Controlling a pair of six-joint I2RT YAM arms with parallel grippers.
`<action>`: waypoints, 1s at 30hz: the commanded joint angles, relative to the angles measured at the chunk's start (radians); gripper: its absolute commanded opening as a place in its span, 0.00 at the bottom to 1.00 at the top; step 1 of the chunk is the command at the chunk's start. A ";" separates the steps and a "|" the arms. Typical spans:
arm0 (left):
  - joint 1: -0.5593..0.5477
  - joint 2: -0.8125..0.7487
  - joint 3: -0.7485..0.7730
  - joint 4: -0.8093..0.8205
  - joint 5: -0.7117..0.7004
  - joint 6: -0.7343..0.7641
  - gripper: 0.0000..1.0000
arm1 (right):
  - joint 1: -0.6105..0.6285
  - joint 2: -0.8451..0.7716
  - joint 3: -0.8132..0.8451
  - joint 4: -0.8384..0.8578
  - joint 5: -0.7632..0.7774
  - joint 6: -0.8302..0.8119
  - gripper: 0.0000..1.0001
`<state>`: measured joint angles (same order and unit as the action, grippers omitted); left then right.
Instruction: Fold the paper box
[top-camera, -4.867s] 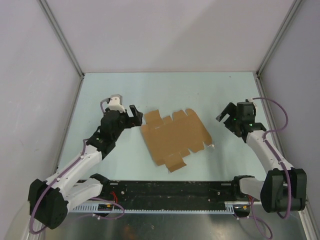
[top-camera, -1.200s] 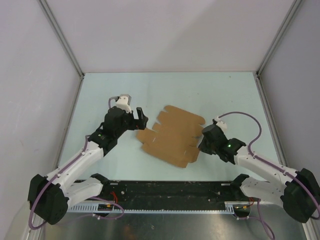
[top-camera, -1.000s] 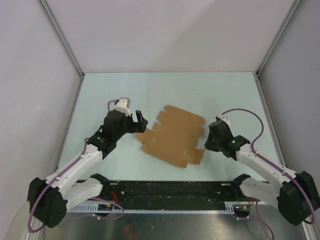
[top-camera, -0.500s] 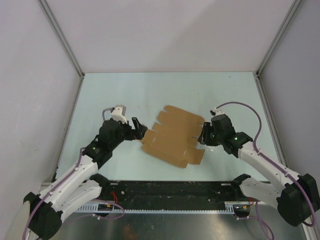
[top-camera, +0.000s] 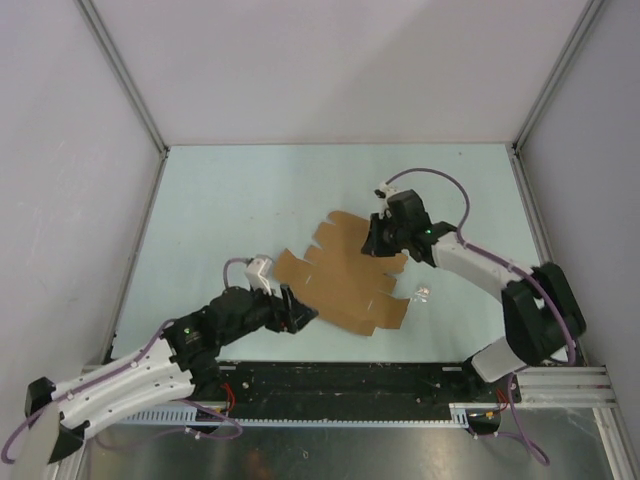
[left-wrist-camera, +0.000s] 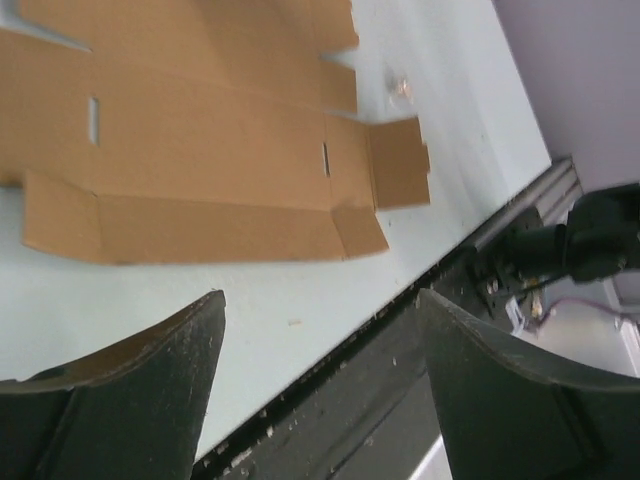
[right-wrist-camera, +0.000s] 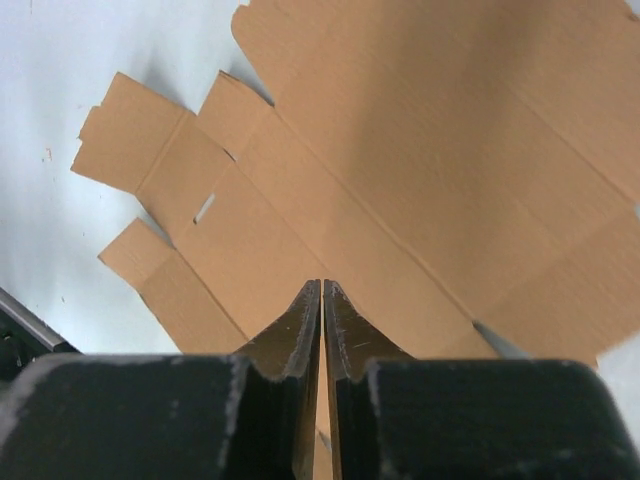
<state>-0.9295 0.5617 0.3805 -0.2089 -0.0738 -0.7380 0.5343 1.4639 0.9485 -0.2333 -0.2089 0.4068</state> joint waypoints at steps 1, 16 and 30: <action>-0.145 0.018 -0.022 -0.053 -0.079 -0.156 0.81 | 0.013 0.133 0.101 0.075 -0.070 -0.043 0.06; -0.259 0.119 0.000 -0.057 -0.320 -0.196 0.83 | 0.147 0.153 0.121 -0.130 0.192 0.060 0.22; 0.133 0.215 0.012 0.019 -0.271 0.032 0.85 | 0.418 -0.348 -0.181 -0.248 0.489 0.803 0.66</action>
<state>-0.8539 0.7738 0.4072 -0.2459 -0.3809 -0.7715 0.8459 1.1988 0.8242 -0.4309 0.1486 0.9058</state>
